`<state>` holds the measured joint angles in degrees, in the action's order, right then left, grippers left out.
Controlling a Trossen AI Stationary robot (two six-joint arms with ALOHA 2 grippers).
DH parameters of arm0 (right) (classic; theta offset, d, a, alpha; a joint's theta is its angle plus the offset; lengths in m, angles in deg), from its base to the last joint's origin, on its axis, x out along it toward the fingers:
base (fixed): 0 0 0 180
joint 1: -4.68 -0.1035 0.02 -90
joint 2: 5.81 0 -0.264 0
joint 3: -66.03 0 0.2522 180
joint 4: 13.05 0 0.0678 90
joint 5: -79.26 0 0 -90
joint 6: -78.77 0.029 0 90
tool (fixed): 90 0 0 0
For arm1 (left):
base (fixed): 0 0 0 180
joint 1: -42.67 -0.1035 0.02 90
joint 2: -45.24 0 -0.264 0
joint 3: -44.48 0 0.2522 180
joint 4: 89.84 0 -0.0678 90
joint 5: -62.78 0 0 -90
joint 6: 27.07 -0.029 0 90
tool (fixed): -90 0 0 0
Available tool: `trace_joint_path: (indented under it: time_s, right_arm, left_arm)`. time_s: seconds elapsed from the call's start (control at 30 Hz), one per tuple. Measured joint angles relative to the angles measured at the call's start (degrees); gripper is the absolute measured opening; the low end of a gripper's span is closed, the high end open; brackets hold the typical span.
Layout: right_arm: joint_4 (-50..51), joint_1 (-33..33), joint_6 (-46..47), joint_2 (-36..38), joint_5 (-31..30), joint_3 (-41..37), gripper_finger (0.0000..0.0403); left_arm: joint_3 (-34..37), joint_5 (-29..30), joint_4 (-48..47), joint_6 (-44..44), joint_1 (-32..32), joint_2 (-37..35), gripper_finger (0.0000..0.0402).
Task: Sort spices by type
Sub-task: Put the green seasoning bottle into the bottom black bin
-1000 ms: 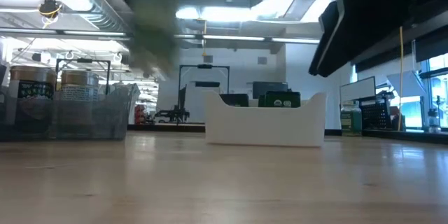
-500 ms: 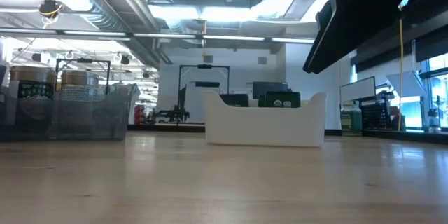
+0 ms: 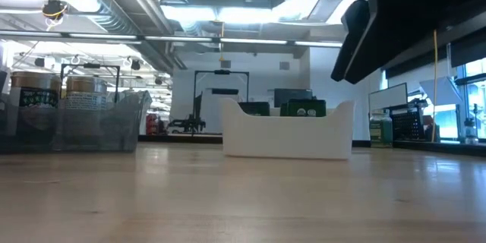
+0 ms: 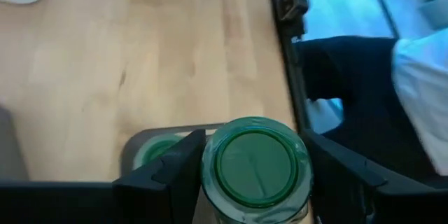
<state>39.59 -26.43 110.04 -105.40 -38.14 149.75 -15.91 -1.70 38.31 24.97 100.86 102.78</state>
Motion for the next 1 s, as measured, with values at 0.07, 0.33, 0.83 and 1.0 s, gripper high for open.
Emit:
trace_joint_path:
  time_s: [0.07, 0.33, 0.83, 1.0]
  right_arm:
    - [-0.02, 0.0, -0.23, 0.0, -0.01, 0.0, 0.0319]
    - [0.02, 0.02, -0.72, 0.0, 3.18, 0.0, 0.0319]
    - [0.11, 0.02, -1.77, 0.0, 3.5, 0.0, 0.0319]
    - [0.12, 0.02, -1.79, 0.0, 2.83, 0.0, 0.0319]
  left_arm:
    - [1.1, 1.19, -0.28, 0.79, 0.4, 0.02, 0.0211]
    - [4.38, 1.48, -1.15, 3.71, 1.11, 0.04, 0.0211]
    - [11.74, 4.03, 1.29, -3.33, 2.68, 0.04, 0.0211]
    - [13.53, 4.16, 2.91, -4.25, 3.48, 0.04, 0.0212]
